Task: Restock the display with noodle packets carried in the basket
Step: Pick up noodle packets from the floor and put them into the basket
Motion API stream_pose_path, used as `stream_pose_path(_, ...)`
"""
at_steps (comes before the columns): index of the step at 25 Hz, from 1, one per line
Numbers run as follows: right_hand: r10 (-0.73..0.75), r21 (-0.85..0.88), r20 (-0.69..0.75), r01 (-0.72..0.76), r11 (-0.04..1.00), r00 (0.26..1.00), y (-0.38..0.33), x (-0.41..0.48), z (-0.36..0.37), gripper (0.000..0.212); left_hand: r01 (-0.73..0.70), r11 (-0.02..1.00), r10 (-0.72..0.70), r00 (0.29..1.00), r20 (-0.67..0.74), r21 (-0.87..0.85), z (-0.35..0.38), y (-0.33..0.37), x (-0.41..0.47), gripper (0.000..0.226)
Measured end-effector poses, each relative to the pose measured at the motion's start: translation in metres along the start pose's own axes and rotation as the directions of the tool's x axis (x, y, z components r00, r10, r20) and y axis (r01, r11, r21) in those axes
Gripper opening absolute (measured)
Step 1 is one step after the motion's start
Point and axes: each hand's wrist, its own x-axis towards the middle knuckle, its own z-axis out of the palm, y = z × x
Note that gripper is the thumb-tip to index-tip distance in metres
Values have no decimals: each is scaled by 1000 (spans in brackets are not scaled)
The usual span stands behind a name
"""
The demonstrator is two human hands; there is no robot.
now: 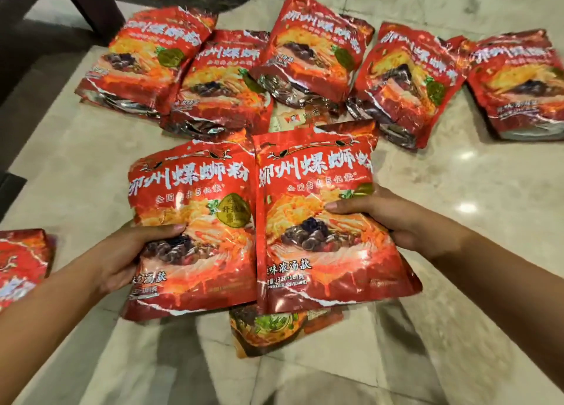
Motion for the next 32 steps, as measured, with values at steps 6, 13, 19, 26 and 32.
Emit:
stream_pose_path(6,214,175,-97,-195,965,972,14,-107,15,63,174,984,-167,977,-131,38,37,17,-121,43)
stream_pose_path(13,262,282,-144,-215,935,954,-36,-323,16,88,300,948,-270,936,-226,109,83,110,-309,48)
stream_pose_path(19,226,272,-199,-168,948,954,-79,-462,23,92,344,928,-317,931,-181,142,145,146,-416,32)
stream_pose_path(26,275,394,-398,-107,913,875,-16,-561,57,79,338,856,-380,924,32,390,171,115,-451,46)
stream_pose_path(32,348,585,-584,83,807,733,69,-653,160,84,201,752,-379,911,163,627,166,101,-496,62)
